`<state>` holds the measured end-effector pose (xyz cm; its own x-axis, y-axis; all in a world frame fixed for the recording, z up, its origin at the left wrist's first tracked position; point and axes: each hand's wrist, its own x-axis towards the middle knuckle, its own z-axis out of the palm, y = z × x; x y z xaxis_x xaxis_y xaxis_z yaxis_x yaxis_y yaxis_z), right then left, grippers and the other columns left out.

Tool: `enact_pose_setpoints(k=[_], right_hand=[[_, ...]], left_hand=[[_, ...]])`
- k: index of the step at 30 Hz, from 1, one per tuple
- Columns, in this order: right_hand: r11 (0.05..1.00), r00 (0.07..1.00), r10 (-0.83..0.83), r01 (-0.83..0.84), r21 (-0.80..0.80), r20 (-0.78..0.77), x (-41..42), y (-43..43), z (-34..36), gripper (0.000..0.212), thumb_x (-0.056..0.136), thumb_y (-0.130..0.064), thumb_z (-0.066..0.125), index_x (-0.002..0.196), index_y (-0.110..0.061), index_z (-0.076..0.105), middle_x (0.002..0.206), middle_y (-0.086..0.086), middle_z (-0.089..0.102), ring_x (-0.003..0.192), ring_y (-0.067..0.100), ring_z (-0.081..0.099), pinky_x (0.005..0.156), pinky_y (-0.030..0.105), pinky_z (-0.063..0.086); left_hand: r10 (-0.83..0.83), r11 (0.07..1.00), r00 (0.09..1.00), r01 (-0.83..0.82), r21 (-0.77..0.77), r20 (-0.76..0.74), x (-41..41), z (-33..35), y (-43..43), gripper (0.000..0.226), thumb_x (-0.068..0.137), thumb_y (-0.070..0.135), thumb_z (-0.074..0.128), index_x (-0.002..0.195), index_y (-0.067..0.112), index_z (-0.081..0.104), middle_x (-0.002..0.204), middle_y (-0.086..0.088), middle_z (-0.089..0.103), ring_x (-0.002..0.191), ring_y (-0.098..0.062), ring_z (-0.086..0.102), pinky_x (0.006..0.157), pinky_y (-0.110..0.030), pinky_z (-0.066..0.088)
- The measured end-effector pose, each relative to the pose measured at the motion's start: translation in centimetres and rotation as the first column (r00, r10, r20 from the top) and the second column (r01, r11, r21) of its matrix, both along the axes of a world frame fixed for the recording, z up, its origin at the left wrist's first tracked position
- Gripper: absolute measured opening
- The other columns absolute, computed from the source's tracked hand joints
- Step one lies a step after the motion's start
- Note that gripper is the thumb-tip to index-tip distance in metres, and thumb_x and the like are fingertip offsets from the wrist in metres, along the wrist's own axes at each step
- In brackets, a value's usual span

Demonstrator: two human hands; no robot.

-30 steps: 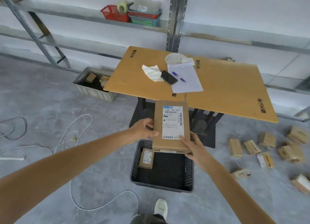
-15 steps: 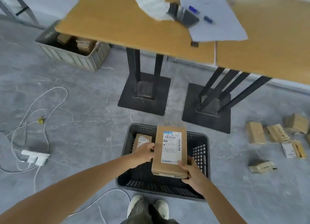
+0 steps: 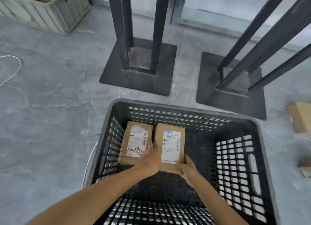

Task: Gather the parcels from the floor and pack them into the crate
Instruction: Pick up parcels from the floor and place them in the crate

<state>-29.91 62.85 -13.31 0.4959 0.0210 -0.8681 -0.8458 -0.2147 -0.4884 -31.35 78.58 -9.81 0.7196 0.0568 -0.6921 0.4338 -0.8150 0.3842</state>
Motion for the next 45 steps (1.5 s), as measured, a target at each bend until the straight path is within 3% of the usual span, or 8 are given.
enact_pose_setpoints(k=[4,10,19,23,29,34,40,45], right_hand=[[0.982,0.991,0.061,-0.038,-0.183,0.117,-1.6,1.0,0.0,0.057,0.089,-0.014,0.062,0.140,-0.016,0.038,0.133,0.006,0.055,0.114,0.023,0.056,0.092,0.040,0.051],[0.951,0.965,0.175,-0.114,-0.288,0.197,-0.2,0.6,10.2,0.052,0.094,-0.025,0.055,0.143,-0.020,0.036,0.139,0.008,0.047,0.123,0.023,0.048,0.090,0.030,0.040],[0.930,0.851,0.295,-0.152,-0.333,0.434,3.1,0.8,46.3,0.031,0.097,-0.018,0.046,0.127,-0.017,0.051,0.096,0.000,0.057,0.072,0.002,0.051,0.058,0.016,0.036],[0.957,0.843,0.218,-0.084,-0.279,0.492,4.5,1.5,62.0,0.032,0.097,-0.011,0.044,0.129,-0.013,0.051,0.105,0.004,0.059,0.065,0.004,0.047,0.052,0.017,0.036],[0.957,0.751,0.188,0.005,-0.290,0.633,4.1,-0.4,79.8,0.029,0.096,-0.018,0.042,0.123,-0.022,0.048,0.070,-0.003,0.056,0.053,0.015,0.047,0.045,0.029,0.042],[0.945,0.609,0.215,0.067,-0.319,0.763,1.6,-5.5,86.4,0.028,0.097,-0.019,0.042,0.124,-0.020,0.049,0.067,0.000,0.055,0.050,0.015,0.043,0.046,0.027,0.030],[0.936,0.532,0.106,0.232,-0.265,0.840,-3.0,-16.7,89.8,0.026,0.096,-0.015,0.047,0.121,-0.016,0.052,0.105,0.003,0.062,0.091,0.017,0.056,0.068,0.026,0.040],[0.888,0.482,0.014,0.397,-0.232,0.876,-7.0,-27.6,92.2,0.025,0.096,-0.013,0.044,0.118,-0.018,0.053,0.101,0.002,0.065,0.079,0.013,0.056,0.060,0.018,0.041]], left_hand=[[-0.417,0.833,0.907,0.406,0.377,-0.056,-1.8,-0.3,-0.6,0.093,0.080,0.005,0.064,0.150,0.003,0.003,0.157,-0.015,-0.011,0.143,-0.036,0.004,0.114,-0.042,0.025],[-0.397,0.866,0.917,0.356,0.352,0.048,-0.9,8.1,1.4,0.069,0.082,0.003,0.060,0.143,0.006,0.028,0.150,-0.014,0.022,0.140,-0.031,0.017,0.108,-0.043,0.033],[-0.236,0.950,0.927,0.158,0.269,0.290,2.5,43.6,2.1,0.026,0.094,0.021,0.051,0.119,0.015,0.051,0.122,-0.008,0.055,0.110,-0.024,0.052,0.090,-0.037,0.047],[-0.295,0.927,0.886,0.175,0.332,0.358,4.8,60.5,1.8,0.031,0.095,0.016,0.046,0.124,0.009,0.047,0.121,-0.011,0.053,0.115,-0.031,0.047,0.087,-0.042,0.044],[-0.377,0.917,0.745,0.218,0.334,0.550,6.6,79.6,-0.4,0.032,0.097,0.018,0.041,0.128,0.011,0.044,0.116,-0.009,0.054,0.106,-0.028,0.051,0.076,-0.038,0.043],[-0.426,0.903,0.619,0.248,0.350,0.660,6.0,87.2,-3.0,0.036,0.095,0.017,0.045,0.130,0.012,0.045,0.118,-0.010,0.056,0.103,-0.027,0.055,0.078,-0.039,0.051],[-0.518,0.853,0.468,0.342,0.393,0.716,4.3,92.1,-11.5,0.039,0.096,0.020,0.043,0.134,0.012,0.041,0.124,-0.011,0.055,0.110,-0.027,0.052,0.085,-0.042,0.050],[-0.559,0.808,0.349,0.435,0.398,0.752,2.9,95.4,-21.2,0.038,0.095,0.017,0.040,0.133,0.011,0.043,0.130,-0.008,0.052,0.122,-0.027,0.045,0.094,-0.043,0.044]])
